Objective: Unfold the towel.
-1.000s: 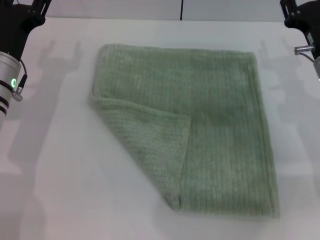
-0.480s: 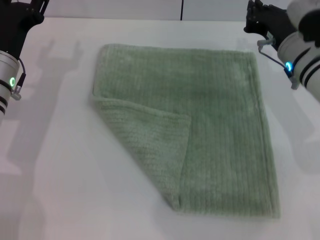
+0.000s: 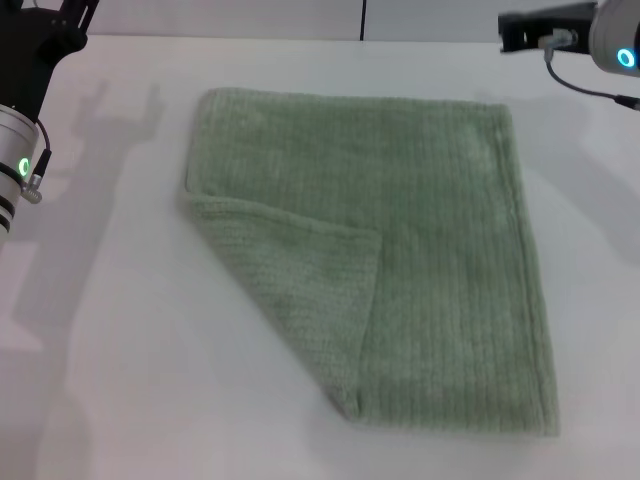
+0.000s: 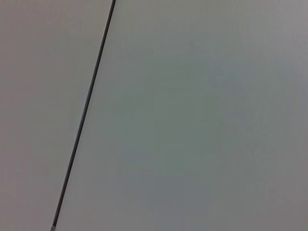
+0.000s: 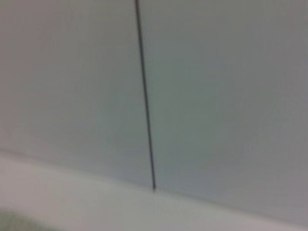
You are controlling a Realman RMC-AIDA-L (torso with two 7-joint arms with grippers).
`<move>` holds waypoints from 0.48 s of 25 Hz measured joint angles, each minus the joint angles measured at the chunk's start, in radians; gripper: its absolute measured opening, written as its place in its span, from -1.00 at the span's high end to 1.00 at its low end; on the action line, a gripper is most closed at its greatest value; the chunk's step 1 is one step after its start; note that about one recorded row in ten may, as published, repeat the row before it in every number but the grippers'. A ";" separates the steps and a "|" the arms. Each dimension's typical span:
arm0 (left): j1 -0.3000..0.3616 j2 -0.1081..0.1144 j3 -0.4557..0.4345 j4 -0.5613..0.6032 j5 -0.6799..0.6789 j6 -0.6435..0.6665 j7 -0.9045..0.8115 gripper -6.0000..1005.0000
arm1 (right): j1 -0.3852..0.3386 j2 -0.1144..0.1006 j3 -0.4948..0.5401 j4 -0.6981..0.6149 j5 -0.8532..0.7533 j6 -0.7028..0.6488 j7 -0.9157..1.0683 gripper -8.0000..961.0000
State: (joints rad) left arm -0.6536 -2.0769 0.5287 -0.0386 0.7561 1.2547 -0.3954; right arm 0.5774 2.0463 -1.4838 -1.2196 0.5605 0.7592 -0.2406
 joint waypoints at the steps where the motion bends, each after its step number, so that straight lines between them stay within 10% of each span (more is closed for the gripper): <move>1: 0.000 0.000 0.000 0.000 0.000 0.000 0.000 -0.48 | 0.000 0.000 0.000 0.000 0.000 0.000 0.000 0.99; 12: -0.005 0.001 -0.001 0.000 -0.002 0.004 -0.007 -0.48 | 0.251 -0.027 0.241 0.264 -0.001 0.366 -0.205 0.99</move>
State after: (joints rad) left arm -0.6585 -2.0759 0.5279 -0.0384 0.7542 1.2585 -0.4028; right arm 0.8288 2.0189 -1.2429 -0.9556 0.5594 1.1248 -0.4457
